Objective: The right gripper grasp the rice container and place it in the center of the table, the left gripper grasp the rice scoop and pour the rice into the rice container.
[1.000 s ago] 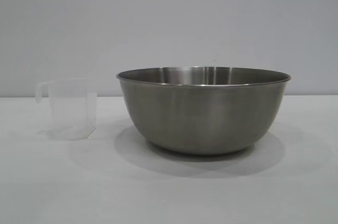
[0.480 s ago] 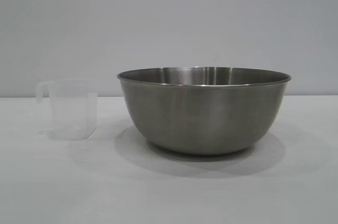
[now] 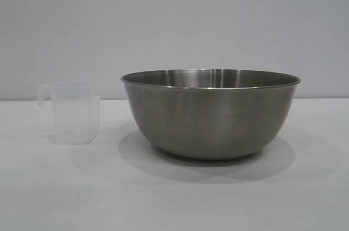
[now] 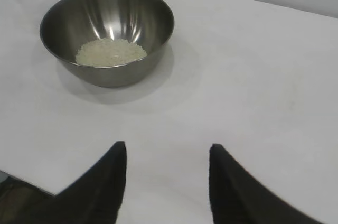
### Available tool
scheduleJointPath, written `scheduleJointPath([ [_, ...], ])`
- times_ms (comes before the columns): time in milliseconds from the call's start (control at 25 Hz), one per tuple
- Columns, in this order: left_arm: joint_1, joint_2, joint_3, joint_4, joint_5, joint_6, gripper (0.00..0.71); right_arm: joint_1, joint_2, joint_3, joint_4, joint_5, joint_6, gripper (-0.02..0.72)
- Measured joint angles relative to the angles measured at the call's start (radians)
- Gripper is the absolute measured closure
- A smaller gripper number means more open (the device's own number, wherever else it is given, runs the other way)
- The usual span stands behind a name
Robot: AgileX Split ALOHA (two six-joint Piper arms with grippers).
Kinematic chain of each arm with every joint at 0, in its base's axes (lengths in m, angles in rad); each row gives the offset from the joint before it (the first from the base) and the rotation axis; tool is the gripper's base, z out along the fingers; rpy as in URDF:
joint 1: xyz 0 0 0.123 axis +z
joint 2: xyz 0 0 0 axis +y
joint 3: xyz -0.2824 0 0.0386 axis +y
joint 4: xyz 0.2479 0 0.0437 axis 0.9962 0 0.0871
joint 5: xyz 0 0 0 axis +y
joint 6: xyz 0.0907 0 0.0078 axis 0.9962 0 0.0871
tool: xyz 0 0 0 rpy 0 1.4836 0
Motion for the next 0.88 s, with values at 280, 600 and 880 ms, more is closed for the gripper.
scheduleJointPath([
  [280, 0.000, 0.000, 0.000, 0.005, 0.000, -0.039, 0.455, 0.000, 0.000, 0.000, 0.000, 0.000, 0.000, 0.367],
  [600, 0.000, 0.000, 0.000, 0.001, 0.000, -0.047, 0.455, 0.000, 0.000, 0.000, 0.000, 0.000, 0.000, 0.367],
  [880, 0.000, 0.000, 0.000, 0.001, 0.000, -0.047, 0.455, 0.000, 0.000, 0.000, 0.000, 0.000, 0.000, 0.367],
])
